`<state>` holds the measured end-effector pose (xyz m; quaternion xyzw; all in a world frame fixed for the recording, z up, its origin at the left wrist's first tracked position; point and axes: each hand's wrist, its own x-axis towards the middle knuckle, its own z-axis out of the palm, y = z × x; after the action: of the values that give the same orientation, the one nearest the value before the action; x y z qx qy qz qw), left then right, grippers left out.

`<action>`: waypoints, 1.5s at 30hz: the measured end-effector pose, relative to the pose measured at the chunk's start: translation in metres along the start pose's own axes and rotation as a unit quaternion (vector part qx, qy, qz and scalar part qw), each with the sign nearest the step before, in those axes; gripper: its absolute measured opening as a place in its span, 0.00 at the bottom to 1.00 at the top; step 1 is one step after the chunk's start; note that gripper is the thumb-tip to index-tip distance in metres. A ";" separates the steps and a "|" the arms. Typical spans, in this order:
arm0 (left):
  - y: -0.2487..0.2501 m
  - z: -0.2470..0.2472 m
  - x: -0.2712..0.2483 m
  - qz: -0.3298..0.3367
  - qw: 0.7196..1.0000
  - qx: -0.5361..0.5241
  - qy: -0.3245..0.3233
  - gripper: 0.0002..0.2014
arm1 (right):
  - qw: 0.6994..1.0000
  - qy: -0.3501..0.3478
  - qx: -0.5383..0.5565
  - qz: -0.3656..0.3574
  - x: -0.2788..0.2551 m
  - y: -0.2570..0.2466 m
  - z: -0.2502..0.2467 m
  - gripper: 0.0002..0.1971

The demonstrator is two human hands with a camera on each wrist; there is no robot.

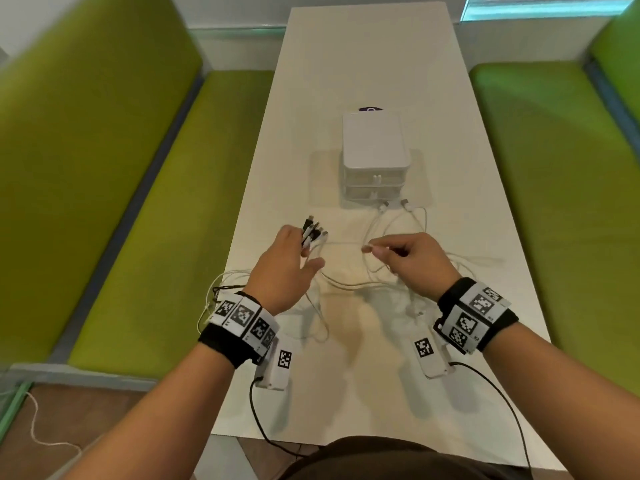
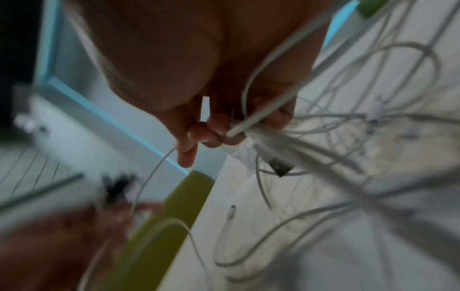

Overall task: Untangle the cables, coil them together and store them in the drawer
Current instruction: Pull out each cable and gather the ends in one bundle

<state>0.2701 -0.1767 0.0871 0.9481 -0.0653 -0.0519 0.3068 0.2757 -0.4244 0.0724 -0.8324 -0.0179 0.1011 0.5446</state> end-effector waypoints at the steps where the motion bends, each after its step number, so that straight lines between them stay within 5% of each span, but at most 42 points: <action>1: 0.006 -0.003 0.000 0.048 0.998 0.012 0.029 0.13 | 0.998 -0.020 -0.066 0.002 0.000 0.003 0.003 0.07; 4: 0.024 -0.002 0.005 0.097 0.995 0.015 -0.010 0.16 | 0.985 -0.058 -0.161 0.007 -0.002 0.002 0.016 0.08; 8: 0.035 0.010 0.009 0.043 0.990 -0.031 -0.128 0.08 | 0.999 0.006 -0.042 -0.028 0.000 -0.006 0.021 0.04; 12: 0.030 0.004 0.008 0.011 0.982 -0.164 -0.092 0.06 | 0.967 0.013 -0.241 -0.078 -0.002 0.011 0.014 0.10; 15: 0.026 0.000 0.007 0.015 0.980 -0.183 -0.078 0.04 | 0.972 0.005 -0.225 -0.061 -0.004 0.013 0.018 0.09; 20: 0.021 -0.003 0.005 -0.015 0.979 -0.188 -0.077 0.03 | 0.976 0.060 -0.147 -0.150 -0.006 -0.002 0.025 0.04; 24: 0.019 -0.006 0.005 -0.023 0.983 -0.157 -0.089 0.09 | 0.983 0.017 -0.146 -0.114 -0.011 -0.006 0.018 0.08; 25: 0.020 -0.008 0.005 -0.010 0.981 -0.177 -0.084 0.03 | 0.979 0.021 -0.175 -0.102 -0.011 -0.003 0.017 0.08; 30: 0.029 -0.005 0.002 0.044 0.966 -0.249 -0.059 0.13 | 0.936 0.087 -0.337 -0.052 -0.006 0.008 0.020 0.07; 34: 0.032 0.004 -0.003 0.037 0.950 -0.308 -0.014 0.10 | 0.965 0.031 -0.257 -0.041 -0.001 -0.002 0.021 0.10; 37: 0.025 0.002 0.000 0.005 0.965 -0.262 0.005 0.07 | 0.990 0.067 -0.120 -0.011 0.000 -0.006 0.015 0.14; 42: 0.013 0.008 -0.002 -0.024 0.980 -0.194 -0.039 0.05 | 0.995 0.073 -0.001 0.066 -0.001 -0.002 0.011 0.08; 45: 0.011 0.009 0.001 -0.042 0.980 -0.194 -0.026 0.02 | 0.989 0.122 0.036 0.077 -0.004 0.005 0.004 0.15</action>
<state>0.2690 -0.1908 0.0858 0.8710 -0.0220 -0.1015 0.4802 0.2711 -0.4232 0.0666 -0.8172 0.1166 0.0408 0.5630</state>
